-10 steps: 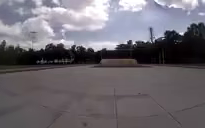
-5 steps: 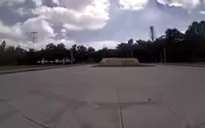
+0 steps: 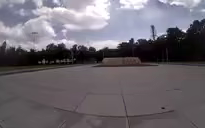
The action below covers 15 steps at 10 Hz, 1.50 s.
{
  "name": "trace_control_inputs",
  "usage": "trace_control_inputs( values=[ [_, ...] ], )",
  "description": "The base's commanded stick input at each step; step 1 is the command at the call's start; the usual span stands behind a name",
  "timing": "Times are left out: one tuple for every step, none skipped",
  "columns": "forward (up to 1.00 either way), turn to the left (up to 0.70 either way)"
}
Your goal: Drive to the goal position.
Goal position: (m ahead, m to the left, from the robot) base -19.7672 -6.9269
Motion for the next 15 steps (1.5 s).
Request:
trace_control_inputs(
  values=[
    [0.70, 0.02],
    [0.70, 0.02],
    [0.70, 0.02],
    [0.70, 0.02],
    [0.70, 0.02],
    [0.70, 0.02],
    [0.70, 0.02],
    [0.70, 0.02],
    [0.70, 0.02],
    [0.70, 0.02],
    [0.70, 0.02],
    [0.70, 0.02],
    [0.70, 0.02],
    [0.70, 0.02],
    [0.70, 0.01]
  ],
)
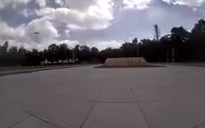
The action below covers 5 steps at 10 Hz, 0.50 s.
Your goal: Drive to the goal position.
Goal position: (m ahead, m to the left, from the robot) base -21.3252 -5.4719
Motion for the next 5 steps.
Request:
trace_control_inputs(
  values=[
    [0.70, -0.01],
    [0.70, -0.02],
    [0.70, -0.17],
    [0.70, -0.35],
    [0.70, -0.35]
  ],
)
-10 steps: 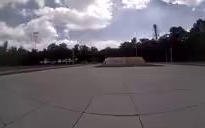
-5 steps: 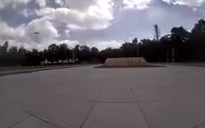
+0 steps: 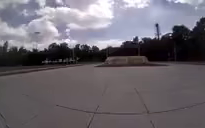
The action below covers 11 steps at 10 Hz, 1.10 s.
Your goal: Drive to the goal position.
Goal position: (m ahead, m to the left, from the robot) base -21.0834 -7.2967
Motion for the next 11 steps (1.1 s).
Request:
trace_control_inputs(
  values=[
    [0.70, -0.35],
    [0.70, -0.35],
    [0.70, -0.35],
    [0.70, -0.35],
    [0.70, -0.35],
    [0.70, -0.35],
    [0.70, -0.35],
    [0.70, -0.35],
    [0.70, -0.35],
    [0.70, -0.35],
    [0.70, -0.35]
  ],
)
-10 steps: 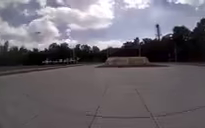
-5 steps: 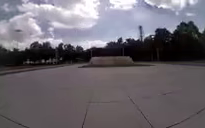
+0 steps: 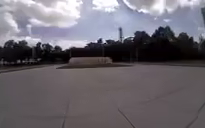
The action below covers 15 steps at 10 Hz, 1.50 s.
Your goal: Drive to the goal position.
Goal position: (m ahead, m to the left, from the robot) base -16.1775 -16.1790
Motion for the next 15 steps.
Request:
trace_control_inputs(
  values=[
    [0.70, -0.35],
    [0.70, -0.35],
    [0.70, -0.35],
    [0.70, -0.35],
    [0.70, -0.35],
    [0.70, -0.35],
    [0.70, -0.35],
    [0.70, -0.35],
    [0.70, -0.35],
    [0.70, -0.35],
    [0.70, -0.35],
    [0.70, -0.35],
    [0.70, -0.35],
    [0.70, -0.35],
    [0.70, -0.35]
  ],
)
